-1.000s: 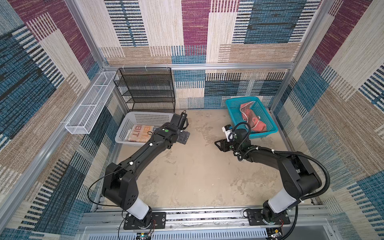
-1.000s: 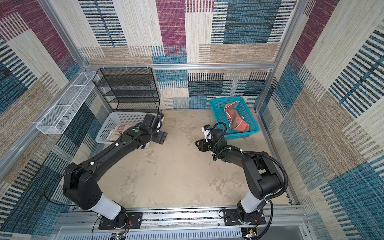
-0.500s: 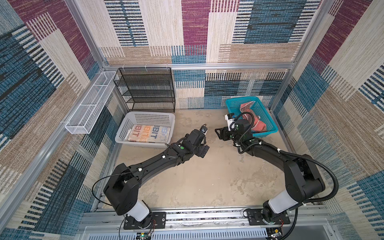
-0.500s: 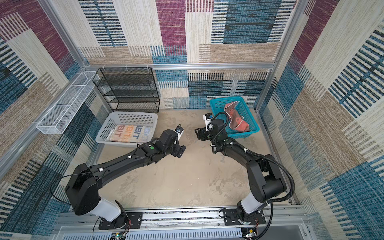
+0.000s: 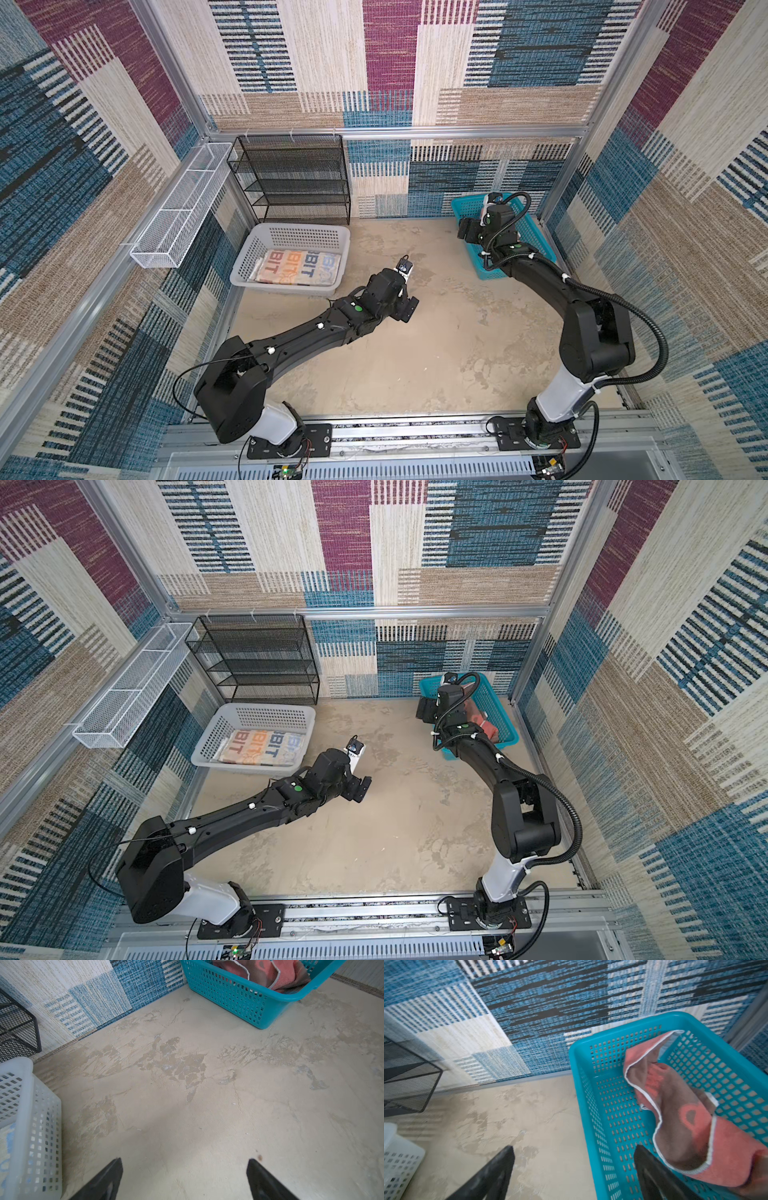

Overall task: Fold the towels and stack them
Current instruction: 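Reach the right gripper into the teal basket and grasp the brown-coral towel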

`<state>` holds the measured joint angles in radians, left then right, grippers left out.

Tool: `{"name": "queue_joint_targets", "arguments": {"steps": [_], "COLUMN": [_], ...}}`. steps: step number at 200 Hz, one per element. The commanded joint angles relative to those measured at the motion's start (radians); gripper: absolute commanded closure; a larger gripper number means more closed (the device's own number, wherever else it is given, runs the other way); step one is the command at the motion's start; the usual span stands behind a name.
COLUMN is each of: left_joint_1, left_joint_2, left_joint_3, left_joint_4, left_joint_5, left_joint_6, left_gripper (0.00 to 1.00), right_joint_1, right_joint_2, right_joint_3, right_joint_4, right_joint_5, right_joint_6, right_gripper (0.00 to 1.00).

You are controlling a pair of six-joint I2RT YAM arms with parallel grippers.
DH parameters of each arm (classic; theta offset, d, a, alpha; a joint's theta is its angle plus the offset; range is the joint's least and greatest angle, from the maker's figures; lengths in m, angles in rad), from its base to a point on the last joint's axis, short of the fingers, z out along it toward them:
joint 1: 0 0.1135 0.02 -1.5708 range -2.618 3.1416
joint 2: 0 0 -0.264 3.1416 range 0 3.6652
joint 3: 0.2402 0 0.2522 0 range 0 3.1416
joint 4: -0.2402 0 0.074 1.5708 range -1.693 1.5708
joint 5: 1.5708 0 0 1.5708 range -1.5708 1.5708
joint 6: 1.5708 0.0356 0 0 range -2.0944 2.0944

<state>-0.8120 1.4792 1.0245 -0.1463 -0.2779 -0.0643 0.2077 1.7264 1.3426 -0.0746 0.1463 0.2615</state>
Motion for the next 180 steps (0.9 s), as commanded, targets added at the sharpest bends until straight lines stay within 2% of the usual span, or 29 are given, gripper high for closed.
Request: {"name": "queue_joint_targets", "arguments": {"steps": [1, 36, 79, 114, 180], "left_joint_1": [0.0, 0.001, 0.001, 0.002, 0.001], "left_joint_2": [-0.007, -0.005, -0.007, -0.002, 0.022], "left_joint_3": [-0.007, -0.028, -0.047, -0.056, -0.055], "left_joint_4": [0.03, 0.036, 0.026, 0.019, -0.005], "left_joint_5": [0.006, -0.012, -0.03, -0.047, -0.076], "left_joint_6": [-0.016, -0.017, -0.012, -0.005, 0.006], "left_gripper": [0.03, 0.03, 0.03, 0.03, 0.03], "right_joint_1": [-0.022, -0.092, -0.141, -0.165, -0.176], "right_joint_2": [0.021, 0.121, 0.273, 0.422, 0.633], "right_joint_3": [0.04, 0.158, 0.319, 0.517, 0.801], "right_joint_4": [-0.037, -0.164, -0.273, -0.42, -0.571], "right_joint_5": [0.113, 0.149, 0.147, 0.147, 0.041], "right_joint_6": [0.048, 0.173, 0.265, 0.296, 0.313], "right_gripper": [0.01, 0.0, 0.0, 0.0, 0.05]}}
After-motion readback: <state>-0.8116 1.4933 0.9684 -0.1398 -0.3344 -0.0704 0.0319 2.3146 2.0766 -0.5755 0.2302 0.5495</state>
